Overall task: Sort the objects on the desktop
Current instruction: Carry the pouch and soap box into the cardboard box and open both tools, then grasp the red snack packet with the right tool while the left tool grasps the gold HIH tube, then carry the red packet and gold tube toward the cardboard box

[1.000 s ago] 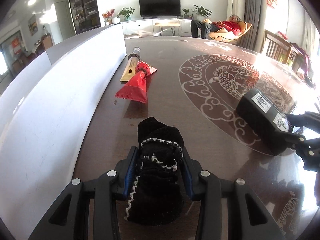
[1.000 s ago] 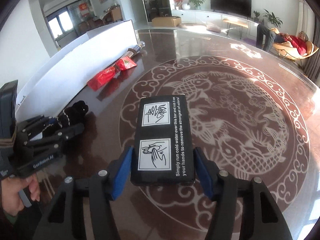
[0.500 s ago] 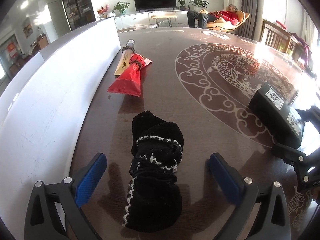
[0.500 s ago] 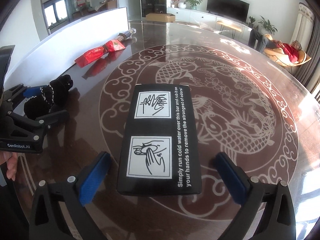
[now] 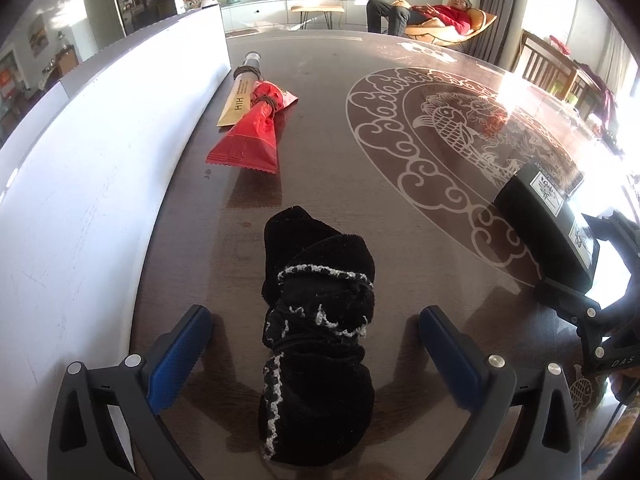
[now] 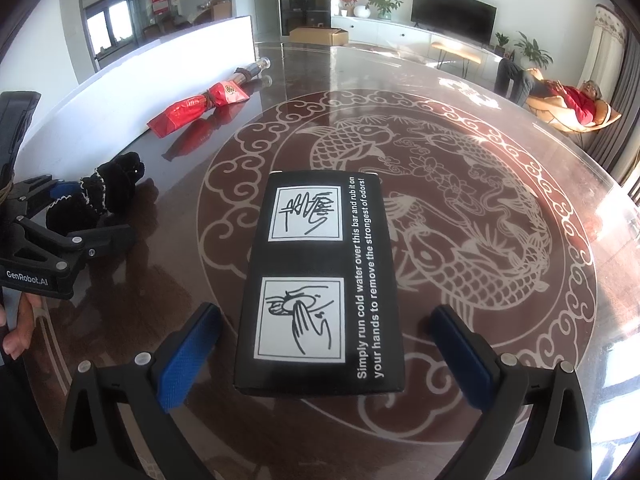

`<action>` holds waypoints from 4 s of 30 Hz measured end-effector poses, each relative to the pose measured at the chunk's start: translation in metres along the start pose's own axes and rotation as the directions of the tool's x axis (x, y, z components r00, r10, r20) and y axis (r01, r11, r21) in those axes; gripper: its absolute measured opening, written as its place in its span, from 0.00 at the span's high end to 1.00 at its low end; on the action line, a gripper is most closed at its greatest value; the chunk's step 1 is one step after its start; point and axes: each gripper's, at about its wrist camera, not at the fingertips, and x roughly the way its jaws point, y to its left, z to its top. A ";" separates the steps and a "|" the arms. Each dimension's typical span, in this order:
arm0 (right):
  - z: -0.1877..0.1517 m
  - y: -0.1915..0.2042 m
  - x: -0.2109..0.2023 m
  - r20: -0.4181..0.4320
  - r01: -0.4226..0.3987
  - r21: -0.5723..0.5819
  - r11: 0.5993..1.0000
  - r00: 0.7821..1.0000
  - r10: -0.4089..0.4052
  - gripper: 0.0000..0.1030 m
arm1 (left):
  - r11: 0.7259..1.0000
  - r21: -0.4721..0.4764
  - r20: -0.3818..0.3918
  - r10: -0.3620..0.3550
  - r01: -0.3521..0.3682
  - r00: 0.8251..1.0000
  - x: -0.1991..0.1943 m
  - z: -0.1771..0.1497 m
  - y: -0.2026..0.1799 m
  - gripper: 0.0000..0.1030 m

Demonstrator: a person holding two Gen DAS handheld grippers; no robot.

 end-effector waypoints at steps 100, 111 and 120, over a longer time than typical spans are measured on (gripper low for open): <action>-0.003 -0.068 -0.007 0.117 -0.088 0.192 0.977 0.991 0.067 0.82 | 0.941 -0.139 0.116 0.326 -0.309 0.938 0.112 0.235 0.017 0.00; -0.004 -0.068 -0.009 0.121 -0.096 0.197 0.976 0.990 0.073 0.82 | 0.927 -0.281 0.057 0.274 -0.248 0.960 0.116 0.237 0.034 0.00; -0.005 -0.068 -0.010 0.121 -0.088 0.200 0.976 0.991 0.065 0.82 | 0.983 -0.151 0.140 0.130 -0.108 0.982 0.093 0.201 0.024 0.48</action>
